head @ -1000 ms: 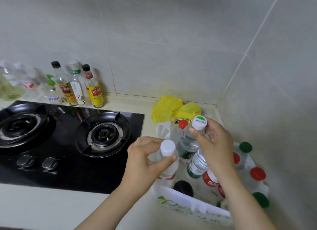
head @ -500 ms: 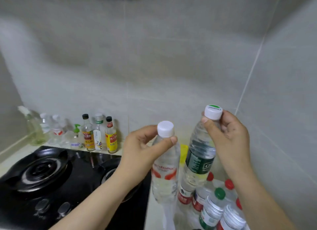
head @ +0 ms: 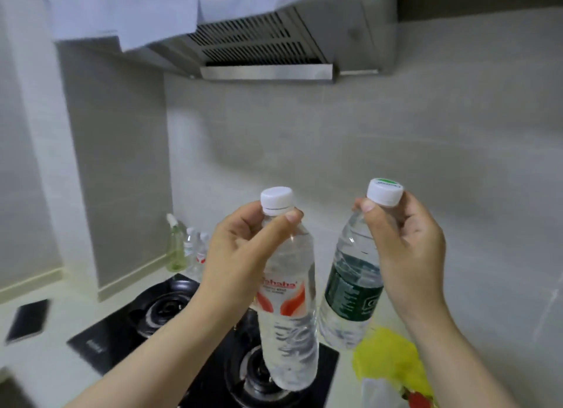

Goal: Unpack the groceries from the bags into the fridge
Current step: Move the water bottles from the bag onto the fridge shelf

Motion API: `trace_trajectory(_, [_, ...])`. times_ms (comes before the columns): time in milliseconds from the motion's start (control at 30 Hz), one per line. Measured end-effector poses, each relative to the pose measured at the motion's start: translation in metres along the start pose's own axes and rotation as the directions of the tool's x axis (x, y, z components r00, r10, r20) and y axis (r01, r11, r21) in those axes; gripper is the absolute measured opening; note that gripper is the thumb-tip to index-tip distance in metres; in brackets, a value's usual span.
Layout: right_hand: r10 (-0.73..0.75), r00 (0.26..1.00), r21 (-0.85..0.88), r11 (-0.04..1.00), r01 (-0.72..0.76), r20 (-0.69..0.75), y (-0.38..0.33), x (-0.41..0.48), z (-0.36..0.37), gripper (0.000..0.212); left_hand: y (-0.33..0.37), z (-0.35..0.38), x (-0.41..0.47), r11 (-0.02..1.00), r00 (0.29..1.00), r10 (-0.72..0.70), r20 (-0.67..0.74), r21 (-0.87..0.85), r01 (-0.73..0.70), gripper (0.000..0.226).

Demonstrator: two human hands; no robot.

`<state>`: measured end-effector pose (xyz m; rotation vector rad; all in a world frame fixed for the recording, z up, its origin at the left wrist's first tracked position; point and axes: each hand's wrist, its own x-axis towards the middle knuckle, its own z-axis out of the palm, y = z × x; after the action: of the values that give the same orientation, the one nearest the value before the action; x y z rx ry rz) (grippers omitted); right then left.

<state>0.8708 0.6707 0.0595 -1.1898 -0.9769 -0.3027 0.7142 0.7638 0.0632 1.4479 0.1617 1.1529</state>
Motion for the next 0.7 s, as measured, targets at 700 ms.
trace_trajectory(700, [-0.203,0.862,0.629,0.760,-0.161,0.465,-0.093,-0.073,0.207,0.023,0.125,-0.140,-0.109,0.869,0.759,0.326,-0.564,0.496,-0.005,0.029])
